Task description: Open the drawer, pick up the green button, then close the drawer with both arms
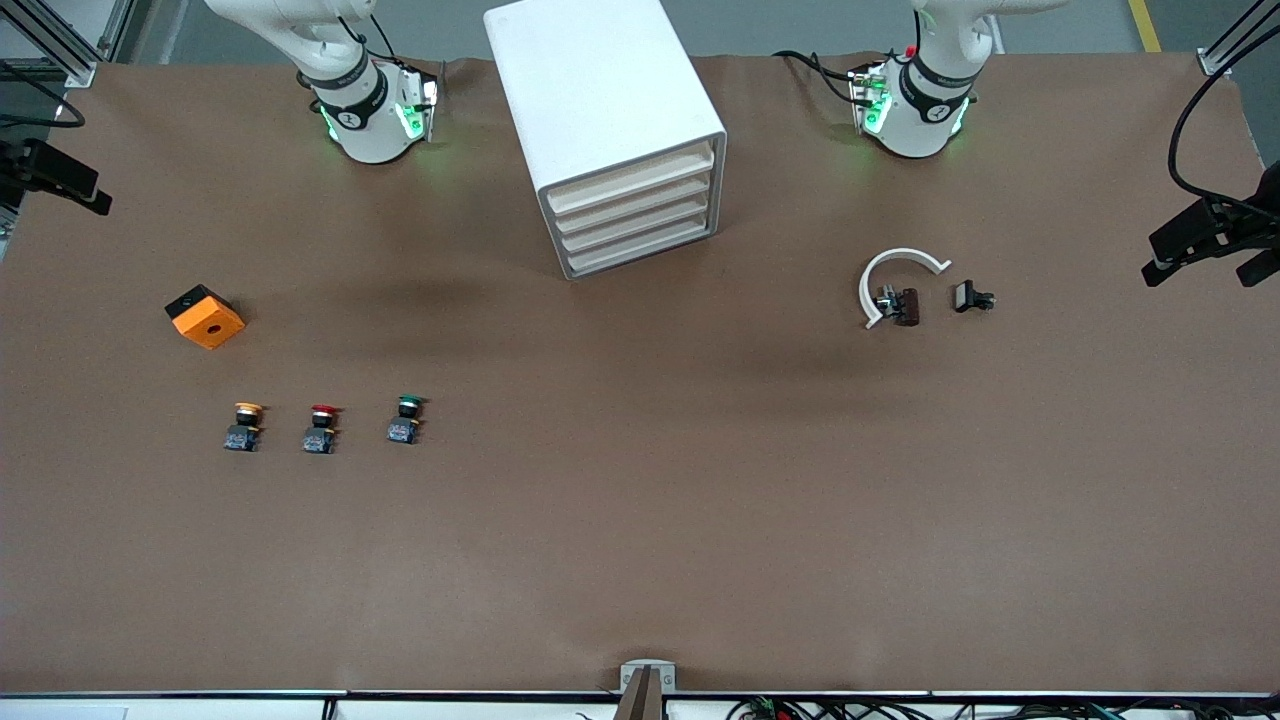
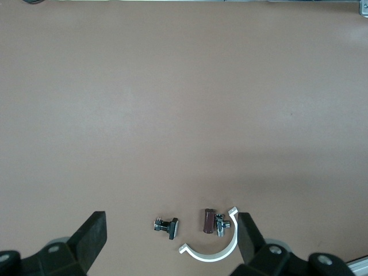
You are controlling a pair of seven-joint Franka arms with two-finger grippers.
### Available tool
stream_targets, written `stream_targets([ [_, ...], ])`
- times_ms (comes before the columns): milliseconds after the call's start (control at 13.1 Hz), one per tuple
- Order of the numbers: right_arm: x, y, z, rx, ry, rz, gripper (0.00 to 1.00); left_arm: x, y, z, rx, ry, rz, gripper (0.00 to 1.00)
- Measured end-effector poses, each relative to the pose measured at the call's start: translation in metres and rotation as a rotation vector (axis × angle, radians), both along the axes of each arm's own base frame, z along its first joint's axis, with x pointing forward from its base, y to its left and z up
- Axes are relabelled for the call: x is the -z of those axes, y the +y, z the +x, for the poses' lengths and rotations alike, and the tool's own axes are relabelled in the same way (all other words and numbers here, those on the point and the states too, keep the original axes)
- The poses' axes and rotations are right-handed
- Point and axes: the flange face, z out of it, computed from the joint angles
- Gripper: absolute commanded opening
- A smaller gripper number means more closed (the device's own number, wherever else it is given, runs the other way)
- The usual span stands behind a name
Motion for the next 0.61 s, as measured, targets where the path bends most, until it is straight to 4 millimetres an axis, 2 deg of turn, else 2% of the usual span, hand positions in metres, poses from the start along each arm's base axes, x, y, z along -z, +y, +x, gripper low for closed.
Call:
stream_targets([
  [610,-0.015,0.002,-0.005,-0.034,-0.055,0.001,1.00,0.001,0.000,0.000,0.001,0.006,0.000,1.00],
])
